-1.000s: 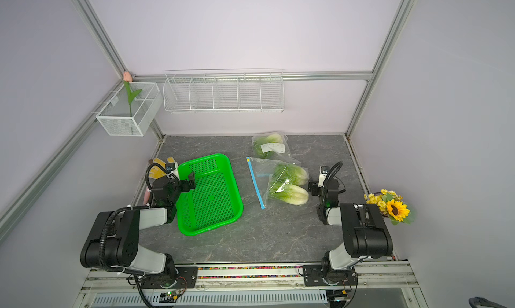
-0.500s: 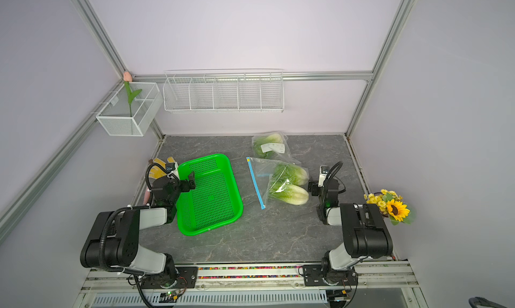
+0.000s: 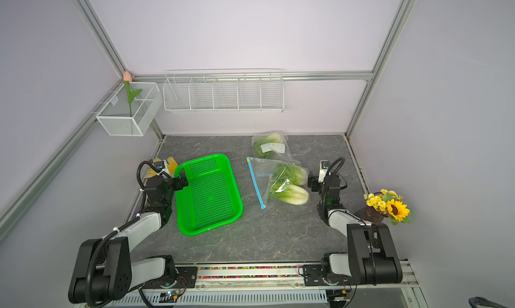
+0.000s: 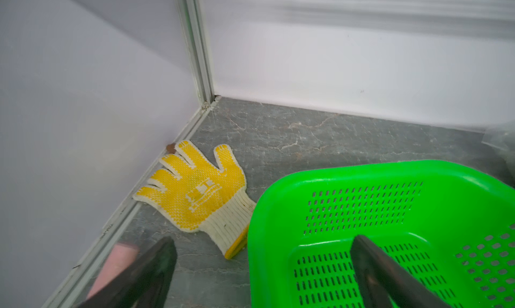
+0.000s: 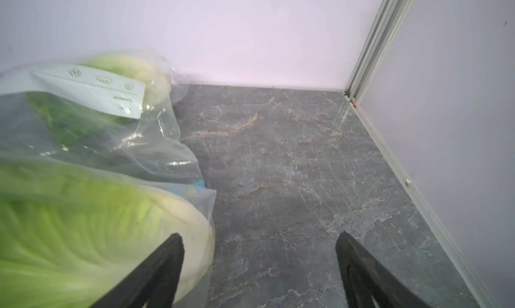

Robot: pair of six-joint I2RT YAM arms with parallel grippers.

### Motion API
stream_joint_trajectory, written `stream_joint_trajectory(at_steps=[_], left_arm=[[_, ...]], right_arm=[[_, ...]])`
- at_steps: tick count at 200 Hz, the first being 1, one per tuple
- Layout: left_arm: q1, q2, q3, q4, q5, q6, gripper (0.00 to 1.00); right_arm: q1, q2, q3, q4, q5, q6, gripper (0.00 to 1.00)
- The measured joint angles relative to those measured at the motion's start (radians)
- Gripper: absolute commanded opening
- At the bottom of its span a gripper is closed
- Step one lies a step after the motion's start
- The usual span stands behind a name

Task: Open the zip-top bag and take out the chinese cabbages
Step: Move the basket to the center of the board.

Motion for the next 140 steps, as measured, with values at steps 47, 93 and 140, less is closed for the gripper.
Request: stream_joint_trajectory(at_steps=[47,93,140], left_arm=[[-0.079,-0.139,0.16,-0.296,-0.113,-0.138,0.99],[-0.274,-0.103,0.406,-0.562,-0.245,-0.32,0.99],[-0.502,0.085,0.571,-0.778,-0.345,-0.505,0.99]], right_arm=[[0.097,-0.114,0.132,-0.256,0.051,0.007,0.88],[0.182,-0.127,0.305,-0.5,0.038,0.018,0.88],[0.262,-0.137,0.321,-0.613,-0.027,0.008,0.88]])
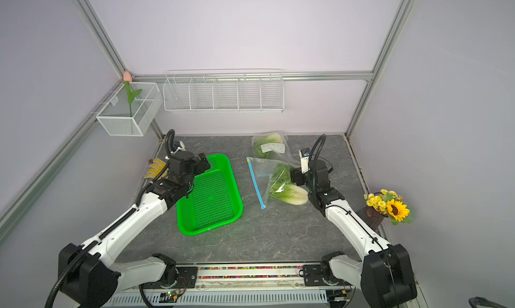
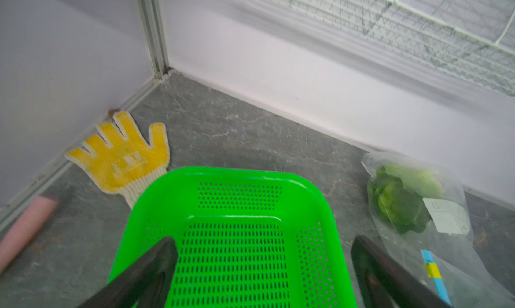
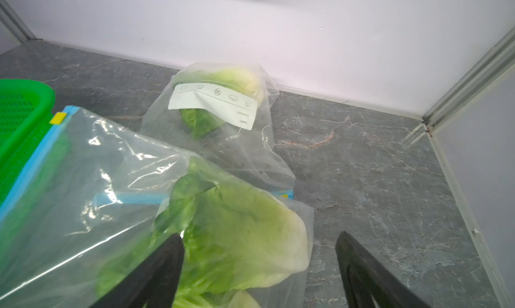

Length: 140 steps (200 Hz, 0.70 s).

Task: Open the zip-top bag and take out the chinese cabbages
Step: Move the basket to the center of the board.

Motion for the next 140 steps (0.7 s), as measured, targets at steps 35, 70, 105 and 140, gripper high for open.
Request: stream_joint_trajectory(at_steps=[35,70,105,140], left_arm=[[-0.132,0.164,0.144,-0.103,-0.043,-0.113,1.0],[-0.173,0.339,0.33,-0.234,-0.049,-0.26,0.85],[-0.171,0.501,0.499,-0.375,-0.013,-0.357,0.68],[-0.171,0.66,0.672,-0.529,0.012,-0.408,0.52]], right_arm=[[0.047,-0.012,0.0,-0.028,-0.035,-0.024,0.88],[0.059,-0.029,0.0,-0.035,-0.043,-0.032,0.88],[0.059,-0.044,0.0,-0.037,-0.043,-0.032,0.88],[0.06,-0.045,0.0,-0.039,-0.043,-0.032,0.88]])
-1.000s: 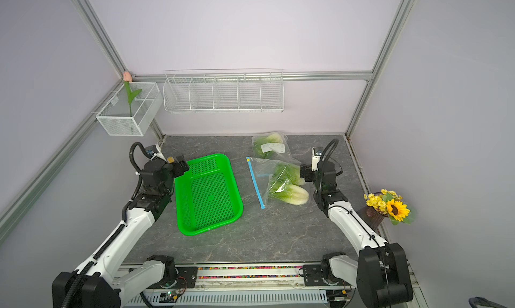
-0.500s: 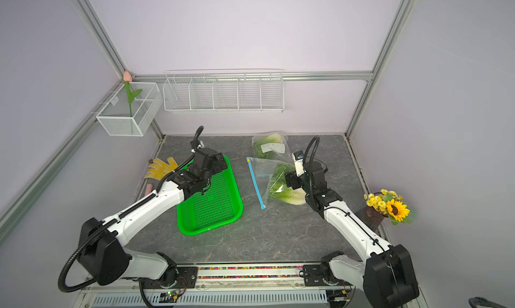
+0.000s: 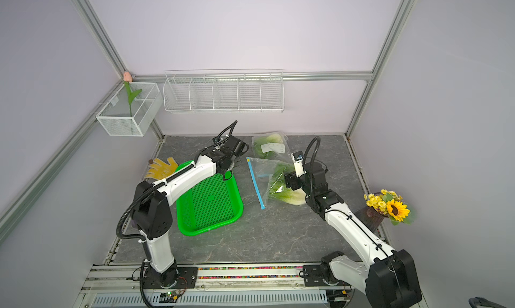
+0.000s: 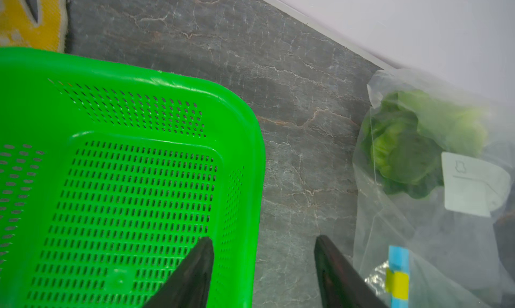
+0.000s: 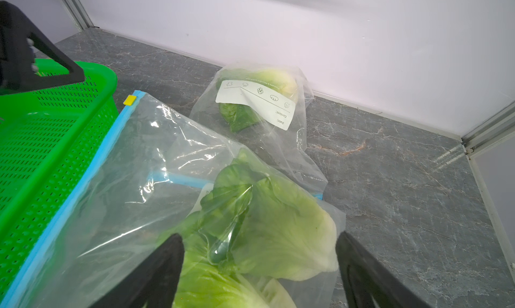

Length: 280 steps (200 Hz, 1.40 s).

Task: Open the zip-top bag and take out the chinese cabbages
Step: Move the basket to the center of the board.

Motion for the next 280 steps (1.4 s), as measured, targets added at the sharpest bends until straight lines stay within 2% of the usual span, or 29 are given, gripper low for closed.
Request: stream_joint_trajectory(at_steps=[51,118,150,195,254,280], left_arm=[[0.0,0.182,0.171,-0.185,0.029,-0.025,0.36],[0.0,0.204,0.195,-0.265,0.027,-0.001,0.13],[0.0,0.21,0.218,-0.293,0.016,0.05,0.1],[0.013,0.218,0.241,-0.291,-0.026,0.23,0.08],[0.129,0.249,0.287,-0.217,0.022,0.479,0.12],[0.142,0.294,0.34,-0.174,0.002,0.589,0.11]], right_arm=[[0.0,0.0,0.0,-0.002,0.003,-0.008,0.88],[0.001,0.0,0.0,-0.005,0.016,-0.029,0.88],[0.001,0.005,0.0,-0.006,0.016,-0.029,0.89],[0.001,0.018,0.0,-0.009,0.016,-0.029,0.88],[0.001,0.042,0.0,-0.013,0.015,-0.023,0.89],[0.002,0.05,0.001,-0.013,0.015,-0.021,0.88]])
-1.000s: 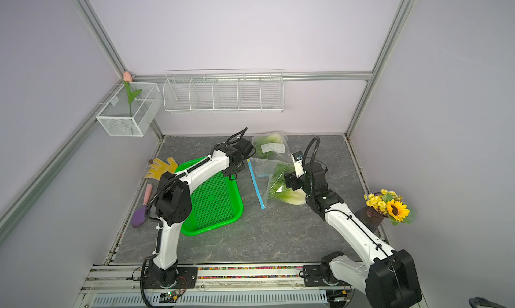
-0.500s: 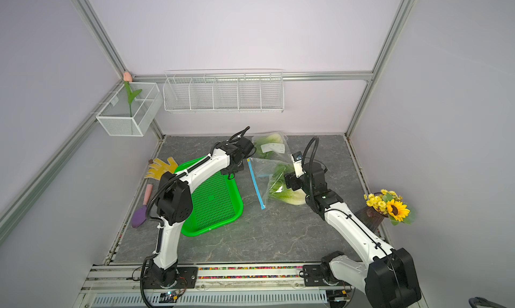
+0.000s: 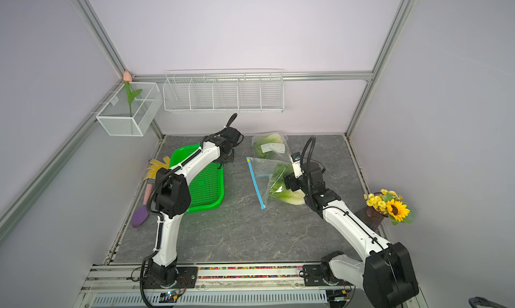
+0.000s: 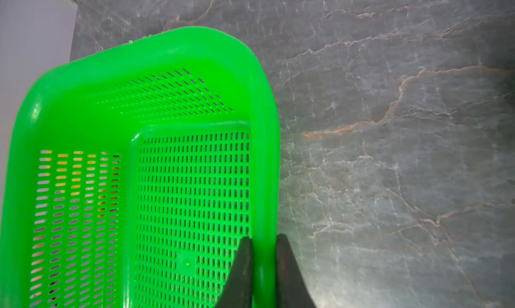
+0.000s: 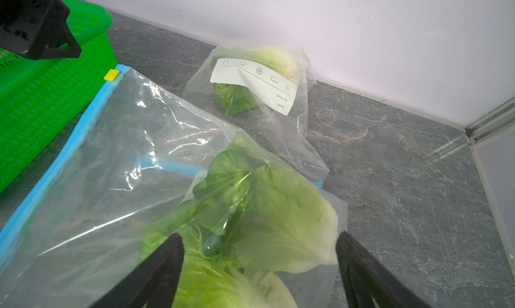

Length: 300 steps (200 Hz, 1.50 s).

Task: Open the zip-top bag and take out the chinese cabbages
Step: Move the basket to the center of the board, then adjust the zipper food storage bag at the center of the board.

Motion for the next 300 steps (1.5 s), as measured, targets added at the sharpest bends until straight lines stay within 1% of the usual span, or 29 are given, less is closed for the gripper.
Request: stream_joint_trajectory(at_steps=[33,59,83,110,128,149,154,181,187,196,199,223,251,275,300], left_arm=[[-0.004,0.04,0.016,0.055,-0.012,0.123,0.12],[0.002,0.065,0.058,0.06,-0.011,0.156,0.19],[0.008,0.068,0.071,0.069,0.0,0.155,0.26],[0.008,0.068,0.077,0.08,0.018,0.145,0.45],[0.008,0.065,0.077,0.086,0.026,0.134,0.51],[0.008,0.043,0.062,0.106,0.027,0.108,0.63],[0.008,0.026,0.045,0.117,0.027,0.101,0.67],[0.008,-0.112,-0.087,0.175,0.027,0.062,0.78],[0.008,-0.153,-0.12,0.19,0.027,0.053,0.83],[0.008,-0.215,-0.169,0.217,0.026,0.035,0.97],[0.008,-0.235,-0.185,0.224,0.027,0.038,1.0],[0.008,-0.406,-0.329,0.297,0.024,-0.003,0.99],[0.01,-0.571,-0.484,0.354,0.01,-0.034,0.99],[0.028,-0.661,-0.573,0.367,0.003,-0.066,0.99],[0.09,-0.731,-0.651,0.377,0.01,-0.116,0.99]], right_arm=[[0.0,0.004,0.001,0.0,0.0,0.0,0.88],[0.0,0.005,0.002,0.0,0.0,0.0,0.88],[0.0,0.006,0.011,-0.004,0.0,0.0,0.88],[0.0,0.006,0.022,-0.009,0.0,0.009,0.89],[0.001,0.006,0.029,-0.01,0.001,0.027,0.88],[0.004,0.004,0.034,-0.019,0.01,0.07,0.89],[0.004,0.003,0.038,-0.029,0.013,0.083,0.89],[0.004,0.002,0.068,-0.052,0.016,0.121,0.88],[0.005,0.001,0.074,-0.056,0.015,0.124,0.88],[0.006,0.001,0.087,-0.063,0.015,0.128,0.88],[0.008,0.002,0.091,-0.068,0.016,0.127,0.88],[0.049,0.009,0.142,-0.105,0.03,0.109,0.88],[0.169,0.059,0.225,-0.122,0.091,0.025,0.88],[0.294,0.15,0.298,-0.131,0.166,-0.073,0.88],[0.399,0.263,0.35,-0.126,0.25,-0.167,0.89]])
